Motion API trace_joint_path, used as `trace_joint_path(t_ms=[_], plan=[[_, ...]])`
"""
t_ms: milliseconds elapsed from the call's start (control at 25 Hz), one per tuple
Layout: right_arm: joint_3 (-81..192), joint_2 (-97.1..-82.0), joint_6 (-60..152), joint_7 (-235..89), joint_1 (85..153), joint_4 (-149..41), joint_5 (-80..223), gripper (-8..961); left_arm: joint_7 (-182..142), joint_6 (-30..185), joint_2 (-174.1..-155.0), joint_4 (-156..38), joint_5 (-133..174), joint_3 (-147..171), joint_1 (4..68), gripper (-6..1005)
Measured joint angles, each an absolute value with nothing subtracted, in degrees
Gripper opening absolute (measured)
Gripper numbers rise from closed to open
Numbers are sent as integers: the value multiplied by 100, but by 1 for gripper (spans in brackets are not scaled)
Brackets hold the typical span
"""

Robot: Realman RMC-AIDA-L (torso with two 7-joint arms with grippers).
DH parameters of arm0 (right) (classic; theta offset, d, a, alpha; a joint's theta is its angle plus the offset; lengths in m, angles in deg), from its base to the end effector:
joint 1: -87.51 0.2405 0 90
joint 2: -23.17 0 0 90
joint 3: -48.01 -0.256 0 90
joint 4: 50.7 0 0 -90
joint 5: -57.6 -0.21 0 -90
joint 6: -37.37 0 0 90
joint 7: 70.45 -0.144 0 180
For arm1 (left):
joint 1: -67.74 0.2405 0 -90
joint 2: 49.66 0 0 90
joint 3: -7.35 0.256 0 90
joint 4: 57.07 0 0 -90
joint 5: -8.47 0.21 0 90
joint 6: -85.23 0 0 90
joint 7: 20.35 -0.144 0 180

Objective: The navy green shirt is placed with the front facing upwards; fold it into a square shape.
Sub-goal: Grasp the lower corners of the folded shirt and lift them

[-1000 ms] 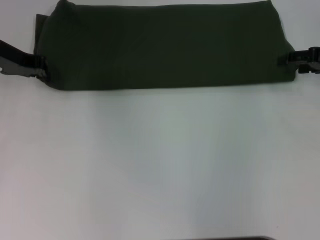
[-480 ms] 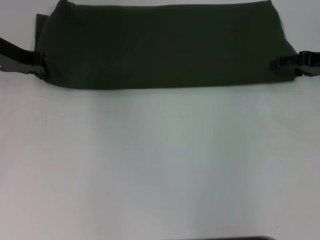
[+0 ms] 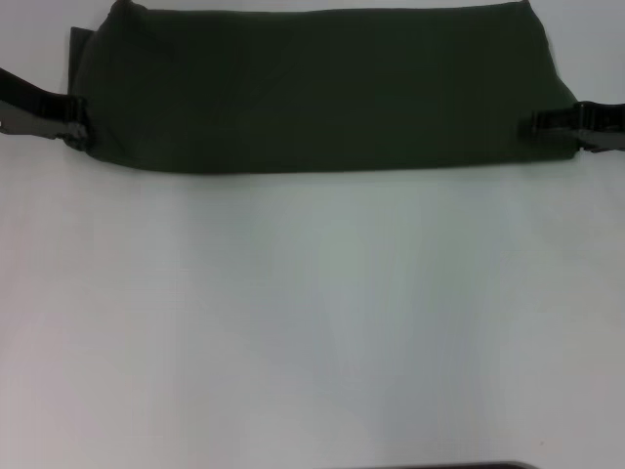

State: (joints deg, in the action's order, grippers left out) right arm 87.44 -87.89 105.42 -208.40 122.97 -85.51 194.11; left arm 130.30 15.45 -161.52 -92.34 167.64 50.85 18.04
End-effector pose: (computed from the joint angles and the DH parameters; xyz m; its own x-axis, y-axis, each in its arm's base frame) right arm 0.3329 0.3797 0.0475 0.1779 -0.8835 -0.4333 -0.9694 -0.0818 -0.2312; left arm -0.2738 0.4266 0.0399 0.3053 0.9323 0.1937 0.8574 -0.1806 -0.4820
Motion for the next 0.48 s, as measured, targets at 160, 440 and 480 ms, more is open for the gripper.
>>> trace_joint_path(t_ms=[160, 440, 480], plan=[[8742, -8779, 10602, -20769, 12300, -8589, 19391, 894, 13030, 1545, -16160, -9238, 16764, 5085, 1807, 46], [8800, -8742, 10613, -20744, 12328, -8567, 19426, 655, 13038, 1526, -16164, -9295, 16764, 5085, 1787, 48], [8799, -8740, 10612, -20756, 12329, -8572, 19436, 620, 13038, 1525, -16164, -9295, 16764, 5085, 1781, 48]])
